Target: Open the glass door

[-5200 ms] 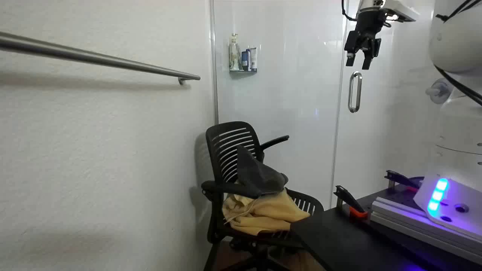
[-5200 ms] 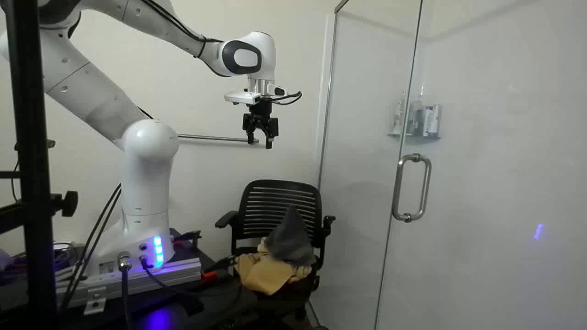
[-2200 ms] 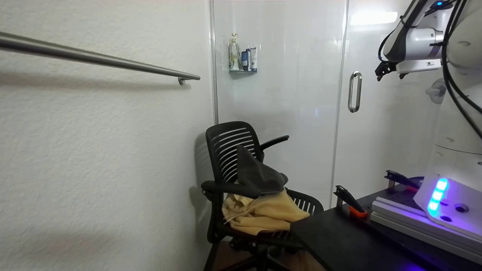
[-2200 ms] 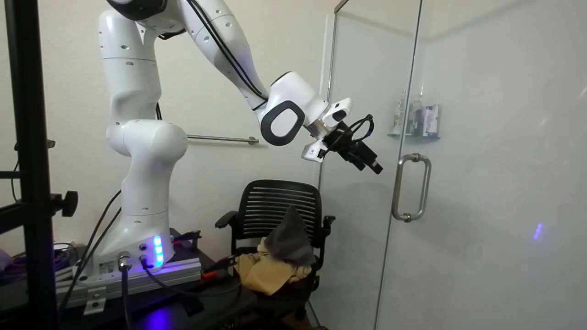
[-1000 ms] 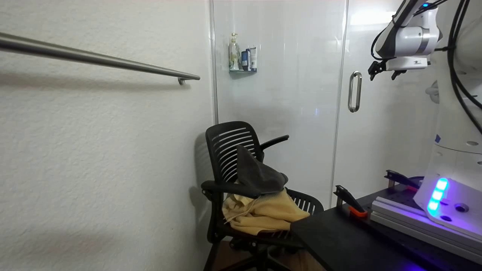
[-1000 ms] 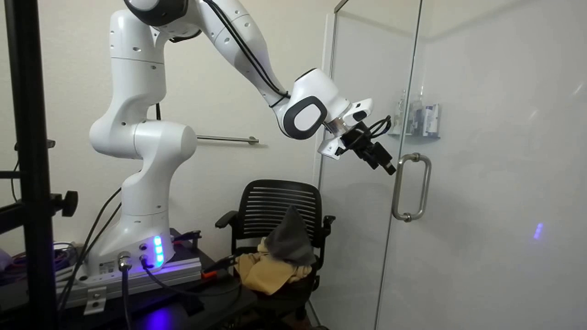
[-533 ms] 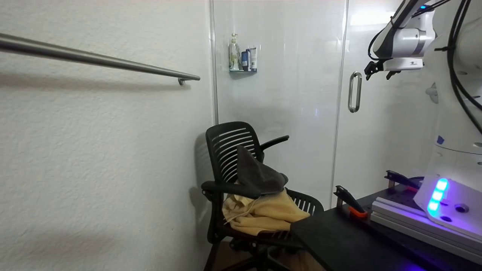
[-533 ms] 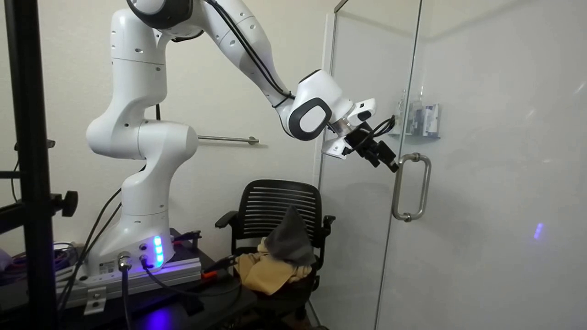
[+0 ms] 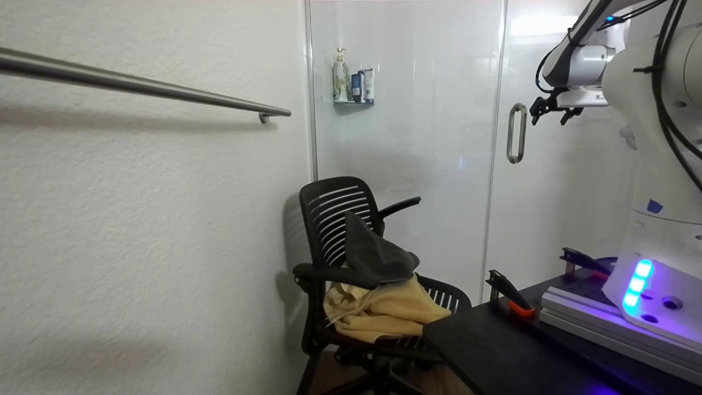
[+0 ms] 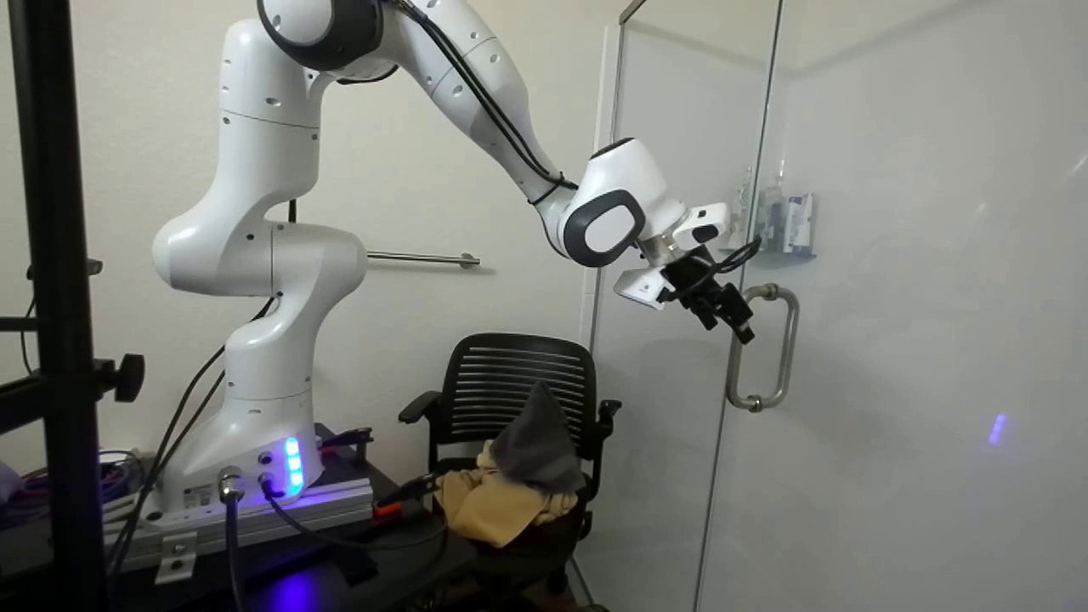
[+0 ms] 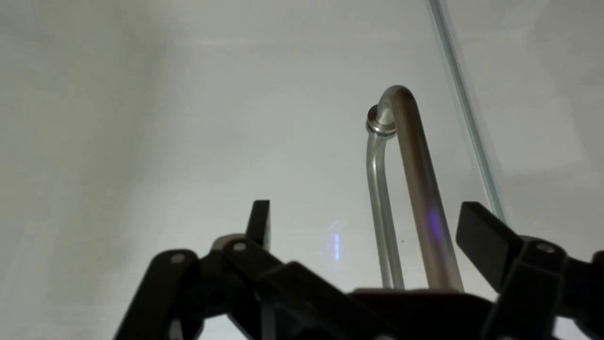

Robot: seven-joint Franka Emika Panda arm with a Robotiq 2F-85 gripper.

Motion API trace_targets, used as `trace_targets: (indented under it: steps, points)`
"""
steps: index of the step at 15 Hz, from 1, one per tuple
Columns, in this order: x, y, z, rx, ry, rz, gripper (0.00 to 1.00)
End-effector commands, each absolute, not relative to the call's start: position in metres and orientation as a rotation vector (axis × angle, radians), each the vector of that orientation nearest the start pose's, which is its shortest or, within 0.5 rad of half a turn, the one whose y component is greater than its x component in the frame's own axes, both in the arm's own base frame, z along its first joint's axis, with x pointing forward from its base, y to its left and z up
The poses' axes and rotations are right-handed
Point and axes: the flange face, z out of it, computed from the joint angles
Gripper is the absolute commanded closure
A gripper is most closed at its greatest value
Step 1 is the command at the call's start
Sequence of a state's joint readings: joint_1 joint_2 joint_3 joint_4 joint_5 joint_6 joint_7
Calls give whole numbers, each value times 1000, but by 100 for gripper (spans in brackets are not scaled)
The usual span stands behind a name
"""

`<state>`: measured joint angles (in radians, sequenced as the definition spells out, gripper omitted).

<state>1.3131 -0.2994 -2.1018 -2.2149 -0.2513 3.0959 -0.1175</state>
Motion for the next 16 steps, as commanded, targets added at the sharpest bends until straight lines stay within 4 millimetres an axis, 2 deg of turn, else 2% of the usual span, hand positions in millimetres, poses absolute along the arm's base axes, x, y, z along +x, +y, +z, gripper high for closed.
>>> trace_targets:
  steps: [1,2,3,5,9,16]
  points:
    - [447,-435,382,-2959,716,-1115,0]
    - [455,-431,385,-2942,671,-1115,0]
    - [440,-427,384,-2961,756,-1130,0]
    - [452,-427,383,-2933,712,-1129,0]
    - [455,-429,379,-2919,713,-1187,0]
    - [490,-428,365,-2917,738,-1260,0]
